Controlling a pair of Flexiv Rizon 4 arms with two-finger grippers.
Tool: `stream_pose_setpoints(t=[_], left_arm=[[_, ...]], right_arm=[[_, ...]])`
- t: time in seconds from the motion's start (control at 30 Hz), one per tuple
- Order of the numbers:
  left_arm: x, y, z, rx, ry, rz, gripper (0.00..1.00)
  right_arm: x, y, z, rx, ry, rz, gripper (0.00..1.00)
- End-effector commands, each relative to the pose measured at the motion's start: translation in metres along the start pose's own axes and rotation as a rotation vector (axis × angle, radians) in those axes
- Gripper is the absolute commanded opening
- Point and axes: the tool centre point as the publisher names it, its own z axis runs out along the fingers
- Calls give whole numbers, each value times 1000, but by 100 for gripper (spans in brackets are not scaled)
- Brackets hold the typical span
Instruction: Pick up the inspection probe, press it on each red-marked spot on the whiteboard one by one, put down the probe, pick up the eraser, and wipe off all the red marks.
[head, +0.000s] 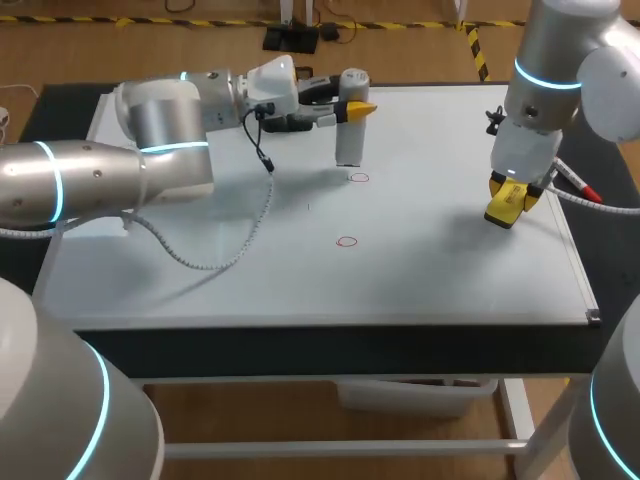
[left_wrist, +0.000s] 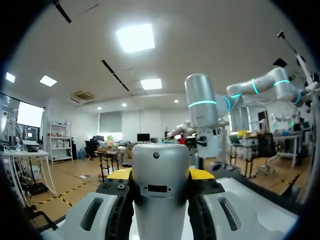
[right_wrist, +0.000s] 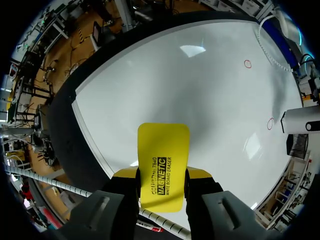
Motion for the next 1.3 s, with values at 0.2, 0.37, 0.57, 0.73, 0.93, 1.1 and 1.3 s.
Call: stream_pose_setpoints(t=[0.2,0.37,0.57,0.73,0.93,1.1,1.3], left_arm=[[5,-21,-65,-20,-66,10,0],[4,-25,-100,-29,-103,12,0],[3,-31,-147,-39,-148,12,0],[3,-35,-180,-35,-171,20,0],[5,-34,-207,-17,-192,29,0],[7,-34,-222,-9,-200,38,0],[9,-35,-228,4,-200,44,0]], right_arm=[[0,-1,0,1,3,-1,0],[0,-1,0,1,3,-1,0],[0,-1,0,1,3,-1,0],[0,-1,0,1,3,-1,0],[0,-1,0,1,3,-1,0],[0,-1,0,1,3,-1,0],[0,-1,0,1,3,-1,0]])
